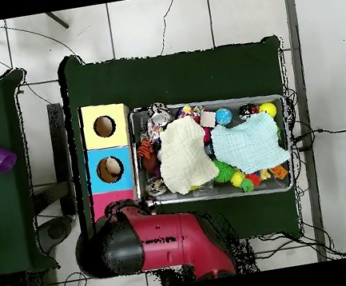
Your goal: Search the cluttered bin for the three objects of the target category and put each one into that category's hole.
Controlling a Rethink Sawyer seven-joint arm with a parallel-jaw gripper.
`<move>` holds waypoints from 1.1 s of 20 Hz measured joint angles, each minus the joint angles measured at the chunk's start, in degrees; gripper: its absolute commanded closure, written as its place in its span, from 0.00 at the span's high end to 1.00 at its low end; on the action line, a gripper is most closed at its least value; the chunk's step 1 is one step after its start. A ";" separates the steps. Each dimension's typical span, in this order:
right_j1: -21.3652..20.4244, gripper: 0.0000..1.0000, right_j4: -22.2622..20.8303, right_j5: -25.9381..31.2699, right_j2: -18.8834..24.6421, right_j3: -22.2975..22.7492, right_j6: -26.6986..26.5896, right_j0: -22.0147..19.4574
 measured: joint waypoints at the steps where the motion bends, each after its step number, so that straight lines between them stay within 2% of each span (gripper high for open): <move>1: 0.31 1.00 0.18 0.00 0.06 -0.21 0.00 -0.37; 6: 3.15 1.00 0.72 -0.01 0.23 -2.80 0.00 -2.24; 22: 11.04 1.00 0.66 -0.01 0.42 -11.39 0.00 -1.68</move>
